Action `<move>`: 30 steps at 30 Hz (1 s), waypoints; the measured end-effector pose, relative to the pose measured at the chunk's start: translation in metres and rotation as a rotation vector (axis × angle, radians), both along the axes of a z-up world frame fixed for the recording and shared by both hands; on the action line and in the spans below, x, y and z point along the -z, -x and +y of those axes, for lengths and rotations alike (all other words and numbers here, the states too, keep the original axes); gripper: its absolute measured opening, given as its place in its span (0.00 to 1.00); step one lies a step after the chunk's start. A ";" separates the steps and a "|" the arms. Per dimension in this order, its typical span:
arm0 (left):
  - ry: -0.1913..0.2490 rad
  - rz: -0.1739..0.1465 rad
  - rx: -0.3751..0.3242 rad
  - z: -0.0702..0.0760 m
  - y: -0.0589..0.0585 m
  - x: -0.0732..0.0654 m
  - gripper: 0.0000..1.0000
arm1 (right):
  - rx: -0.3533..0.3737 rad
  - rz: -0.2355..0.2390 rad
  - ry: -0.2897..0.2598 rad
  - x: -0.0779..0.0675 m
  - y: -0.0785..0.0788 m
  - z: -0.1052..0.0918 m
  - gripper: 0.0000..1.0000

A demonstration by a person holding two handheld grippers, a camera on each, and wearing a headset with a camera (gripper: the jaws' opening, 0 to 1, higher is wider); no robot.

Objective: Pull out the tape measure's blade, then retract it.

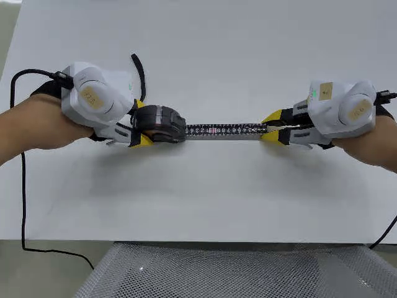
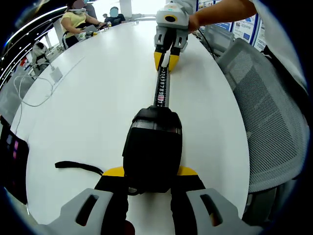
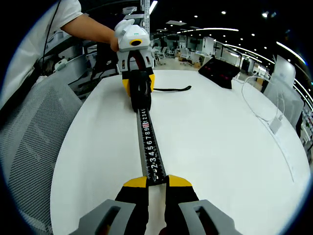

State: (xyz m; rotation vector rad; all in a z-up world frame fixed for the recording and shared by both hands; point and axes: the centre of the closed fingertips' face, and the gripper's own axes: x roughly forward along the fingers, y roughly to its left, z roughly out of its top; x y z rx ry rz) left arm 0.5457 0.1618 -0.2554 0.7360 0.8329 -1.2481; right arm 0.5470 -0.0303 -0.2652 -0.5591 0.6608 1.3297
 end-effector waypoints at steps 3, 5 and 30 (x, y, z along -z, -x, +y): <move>-0.003 -0.001 0.003 0.000 0.000 0.000 0.28 | -0.001 -0.003 0.003 -0.001 0.000 -0.003 0.07; -0.003 -0.001 0.004 0.000 0.000 0.000 0.28 | -0.002 -0.004 0.007 -0.002 0.000 -0.005 0.07; 0.000 -0.001 0.005 -0.001 0.000 0.000 0.28 | 0.026 -0.011 0.042 -0.003 0.002 -0.036 0.07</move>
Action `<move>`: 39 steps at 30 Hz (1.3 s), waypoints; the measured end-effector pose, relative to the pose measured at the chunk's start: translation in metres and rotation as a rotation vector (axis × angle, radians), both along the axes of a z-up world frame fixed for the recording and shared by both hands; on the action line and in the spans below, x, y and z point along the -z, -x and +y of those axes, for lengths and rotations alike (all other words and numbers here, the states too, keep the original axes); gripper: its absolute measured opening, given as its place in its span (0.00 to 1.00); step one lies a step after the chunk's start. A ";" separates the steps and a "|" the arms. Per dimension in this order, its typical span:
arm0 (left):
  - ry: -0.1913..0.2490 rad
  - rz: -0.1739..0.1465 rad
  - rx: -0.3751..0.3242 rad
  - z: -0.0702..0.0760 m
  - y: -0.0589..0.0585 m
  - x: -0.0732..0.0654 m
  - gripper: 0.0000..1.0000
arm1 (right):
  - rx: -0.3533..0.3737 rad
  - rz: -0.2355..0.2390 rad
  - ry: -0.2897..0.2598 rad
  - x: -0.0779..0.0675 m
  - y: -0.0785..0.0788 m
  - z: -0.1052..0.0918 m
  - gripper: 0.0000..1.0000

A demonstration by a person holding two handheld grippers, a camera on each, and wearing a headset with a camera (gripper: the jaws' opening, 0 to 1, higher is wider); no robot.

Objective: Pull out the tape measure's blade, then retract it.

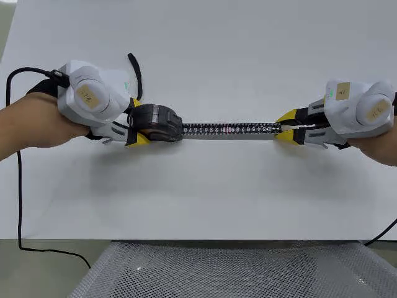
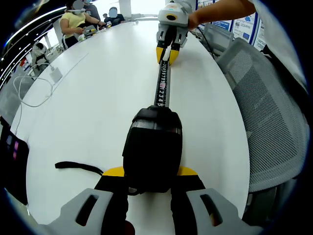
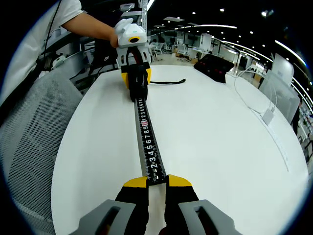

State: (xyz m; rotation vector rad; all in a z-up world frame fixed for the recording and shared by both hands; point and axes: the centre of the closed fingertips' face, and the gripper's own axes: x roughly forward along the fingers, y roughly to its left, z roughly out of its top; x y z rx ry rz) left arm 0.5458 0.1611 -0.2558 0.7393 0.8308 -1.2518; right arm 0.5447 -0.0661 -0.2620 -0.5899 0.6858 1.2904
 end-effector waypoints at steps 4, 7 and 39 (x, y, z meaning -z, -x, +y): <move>0.000 0.001 -0.002 0.000 0.000 0.000 0.28 | 0.004 -0.003 0.003 -0.001 -0.001 -0.005 0.07; 0.000 0.000 -0.002 0.000 0.000 0.000 0.28 | 0.006 -0.004 0.006 -0.001 0.000 -0.007 0.07; 0.002 0.001 -0.001 0.000 0.000 -0.001 0.28 | 0.020 0.003 0.057 0.002 -0.002 -0.042 0.07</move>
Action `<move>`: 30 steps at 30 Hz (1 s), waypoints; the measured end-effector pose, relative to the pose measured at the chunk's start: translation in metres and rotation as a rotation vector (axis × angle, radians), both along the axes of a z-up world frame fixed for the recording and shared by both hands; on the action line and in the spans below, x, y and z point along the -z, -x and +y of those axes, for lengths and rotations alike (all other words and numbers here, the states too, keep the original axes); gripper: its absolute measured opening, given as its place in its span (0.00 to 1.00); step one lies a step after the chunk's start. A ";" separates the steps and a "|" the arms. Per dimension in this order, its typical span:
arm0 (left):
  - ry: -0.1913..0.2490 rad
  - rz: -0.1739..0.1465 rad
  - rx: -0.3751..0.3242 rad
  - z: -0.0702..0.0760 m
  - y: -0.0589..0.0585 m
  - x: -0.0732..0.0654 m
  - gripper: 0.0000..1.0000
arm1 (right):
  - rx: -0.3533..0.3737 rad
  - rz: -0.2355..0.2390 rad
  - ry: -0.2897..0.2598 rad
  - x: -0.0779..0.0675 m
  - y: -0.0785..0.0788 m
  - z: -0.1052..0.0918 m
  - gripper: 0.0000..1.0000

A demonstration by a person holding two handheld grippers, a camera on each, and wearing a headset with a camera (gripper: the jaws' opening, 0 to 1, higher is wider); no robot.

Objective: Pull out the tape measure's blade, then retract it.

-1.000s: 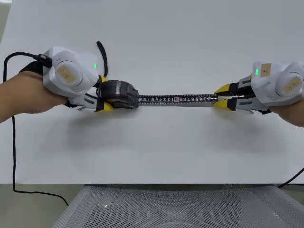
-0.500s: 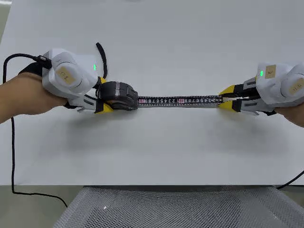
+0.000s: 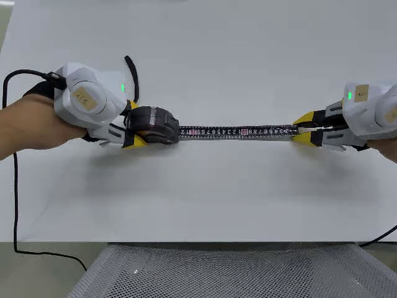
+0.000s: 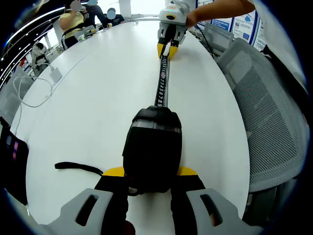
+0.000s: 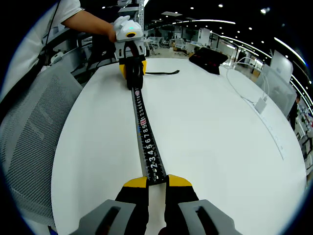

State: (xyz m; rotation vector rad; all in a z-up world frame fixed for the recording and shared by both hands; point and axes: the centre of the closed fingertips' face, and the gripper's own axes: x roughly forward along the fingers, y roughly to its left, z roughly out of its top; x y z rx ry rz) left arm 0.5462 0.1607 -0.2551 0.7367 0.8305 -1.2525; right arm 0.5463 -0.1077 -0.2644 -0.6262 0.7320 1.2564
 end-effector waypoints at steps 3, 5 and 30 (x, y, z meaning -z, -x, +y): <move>0.000 0.000 0.000 0.000 0.000 0.000 0.28 | 0.002 0.001 0.003 0.000 0.000 -0.003 0.07; -0.001 -0.001 0.001 0.000 0.000 0.000 0.28 | 0.001 0.000 0.007 -0.001 0.000 -0.005 0.07; -0.017 -0.010 0.000 -0.001 0.000 0.000 0.29 | -0.009 0.042 0.082 0.000 0.002 -0.024 0.09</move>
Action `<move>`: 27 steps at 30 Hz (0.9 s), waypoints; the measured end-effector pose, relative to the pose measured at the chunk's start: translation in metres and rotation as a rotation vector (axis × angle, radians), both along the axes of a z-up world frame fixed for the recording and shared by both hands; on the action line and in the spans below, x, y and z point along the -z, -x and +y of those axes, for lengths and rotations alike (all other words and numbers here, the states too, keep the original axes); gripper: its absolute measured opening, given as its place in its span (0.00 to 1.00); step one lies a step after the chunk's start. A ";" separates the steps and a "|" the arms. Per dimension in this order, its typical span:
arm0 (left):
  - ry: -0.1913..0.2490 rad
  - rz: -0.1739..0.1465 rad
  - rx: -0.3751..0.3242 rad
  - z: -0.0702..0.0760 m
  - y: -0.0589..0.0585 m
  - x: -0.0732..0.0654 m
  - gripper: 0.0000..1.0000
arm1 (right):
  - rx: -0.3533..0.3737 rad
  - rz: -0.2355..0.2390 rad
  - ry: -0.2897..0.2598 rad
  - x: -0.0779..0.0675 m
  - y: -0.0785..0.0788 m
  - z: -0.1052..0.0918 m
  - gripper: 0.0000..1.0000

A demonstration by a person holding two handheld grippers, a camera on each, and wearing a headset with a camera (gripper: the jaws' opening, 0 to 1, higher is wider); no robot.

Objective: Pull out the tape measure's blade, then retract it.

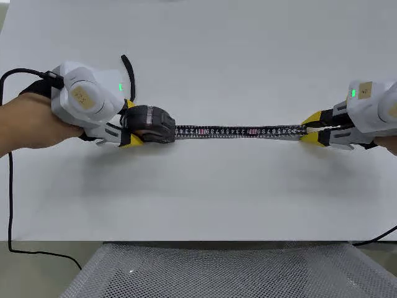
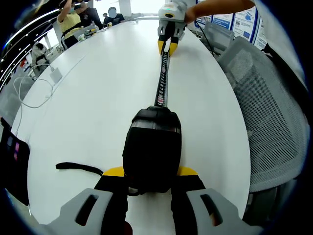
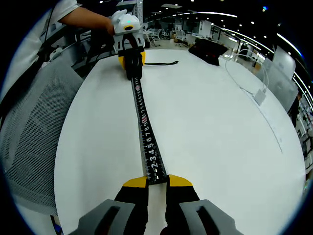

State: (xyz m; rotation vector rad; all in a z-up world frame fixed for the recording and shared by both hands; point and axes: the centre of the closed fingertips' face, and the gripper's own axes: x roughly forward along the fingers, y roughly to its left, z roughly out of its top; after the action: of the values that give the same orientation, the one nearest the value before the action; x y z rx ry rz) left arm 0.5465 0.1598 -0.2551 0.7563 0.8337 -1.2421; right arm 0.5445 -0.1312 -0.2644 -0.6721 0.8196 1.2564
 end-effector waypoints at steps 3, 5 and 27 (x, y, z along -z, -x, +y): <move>-0.006 0.003 -0.004 0.000 0.000 0.000 0.29 | -0.008 0.012 0.004 0.001 0.000 0.000 0.09; -0.008 0.005 -0.005 0.001 0.000 0.000 0.29 | -0.022 0.011 0.013 0.001 0.000 -0.001 0.09; -0.008 -0.001 -0.010 0.001 0.002 -0.001 0.30 | -0.037 0.022 0.039 0.004 0.002 0.000 0.11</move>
State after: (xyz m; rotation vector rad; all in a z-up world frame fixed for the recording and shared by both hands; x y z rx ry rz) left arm 0.5444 0.1612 -0.2543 0.7585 0.8413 -1.2297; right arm 0.5423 -0.1310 -0.2684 -0.7085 0.8554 1.2858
